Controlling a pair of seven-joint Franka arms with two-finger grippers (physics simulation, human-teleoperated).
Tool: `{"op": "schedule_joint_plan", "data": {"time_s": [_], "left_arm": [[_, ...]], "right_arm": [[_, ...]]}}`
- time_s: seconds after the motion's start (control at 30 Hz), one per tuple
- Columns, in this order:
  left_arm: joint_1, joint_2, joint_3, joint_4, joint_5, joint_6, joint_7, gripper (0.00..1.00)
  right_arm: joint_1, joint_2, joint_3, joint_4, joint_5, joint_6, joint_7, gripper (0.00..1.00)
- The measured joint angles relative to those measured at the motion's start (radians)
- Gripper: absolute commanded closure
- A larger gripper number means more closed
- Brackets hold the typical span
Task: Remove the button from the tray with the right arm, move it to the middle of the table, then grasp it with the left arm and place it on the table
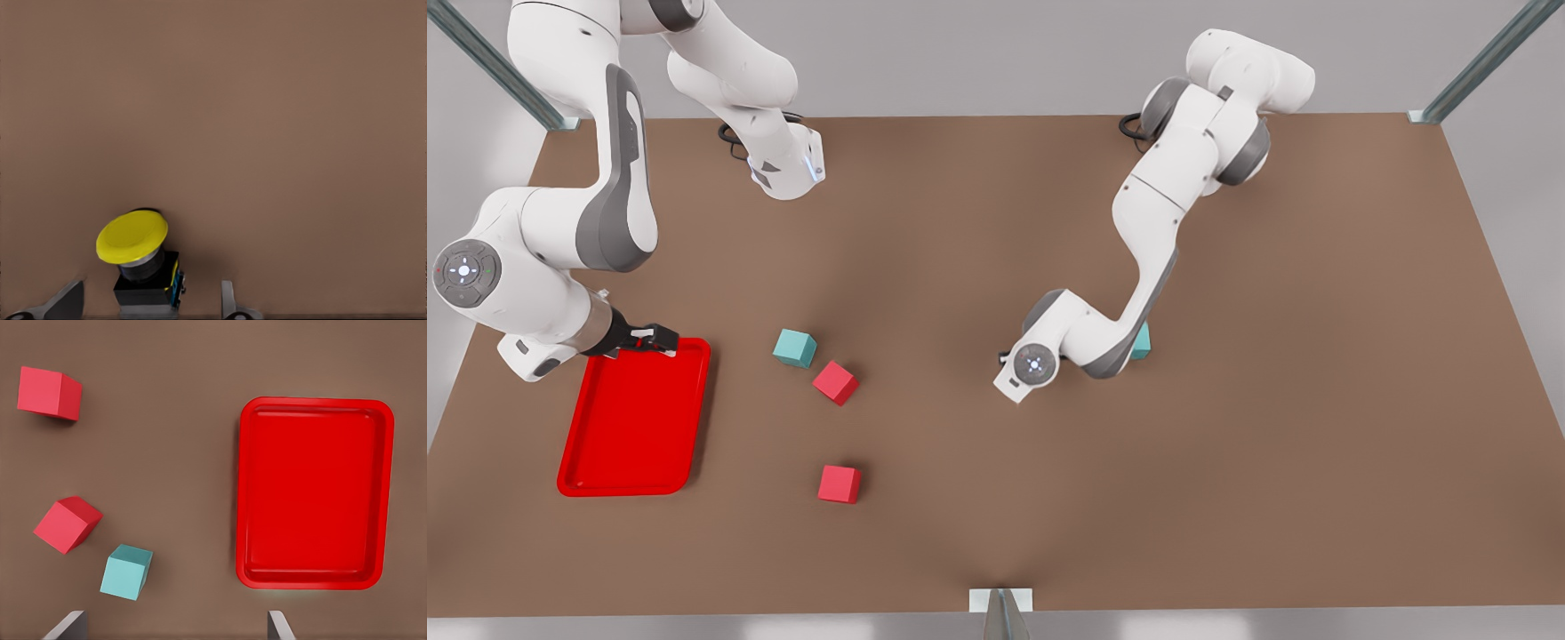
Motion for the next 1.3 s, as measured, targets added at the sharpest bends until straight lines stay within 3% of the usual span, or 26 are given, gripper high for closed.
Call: {"op": "schedule_joint_plan", "data": {"time_s": [0.5, 0.53, 0.57, 0.63, 0.77, 0.97, 1.17, 1.3], "left_arm": [[-0.003, 0.004, 0.000, -0.015, 0.002, 0.056, 0.017, 0.01], [-0.004, 0.004, 0.000, -0.016, 0.002, 0.058, 0.017, 0.07], [-0.004, 0.004, 0.000, -0.017, 0.003, 0.059, 0.018, 0.23], [-0.002, 0.004, 0.000, -0.017, 0.003, 0.061, 0.018, 0.36], [-0.002, 0.002, 0.000, -0.017, 0.004, 0.063, 0.018, 0.51], [-0.003, -0.007, 0.002, -0.013, 0.006, 0.054, 0.010, 0.53], [0.005, -0.101, 0.008, -0.007, 0.010, -0.002, -0.012, 0.53], [0.014, -0.148, 0.087, 0.002, 0.010, -0.020, -0.036, 0.54]], "right_arm": [[0.000, 0.000, 0.000, -0.001, 0.000, -0.003, -0.006, 0.00], [0.000, 0.000, 0.000, -0.001, 0.000, -0.003, -0.007, 0.00], [0.000, 0.000, 0.000, -0.001, 0.000, -0.003, -0.007, 0.00], [0.000, 0.000, 0.000, -0.001, 0.000, -0.003, -0.007, 0.00], [0.000, 0.000, 0.000, -0.001, 0.000, -0.003, -0.008, 0.00], [0.000, 0.000, 0.000, -0.001, 0.000, -0.003, -0.009, 0.00], [0.000, 0.000, 0.000, -0.001, 0.000, -0.004, -0.010, 0.00], [0.000, 0.000, 0.000, -0.001, 0.000, -0.004, -0.010, 0.00]]}}
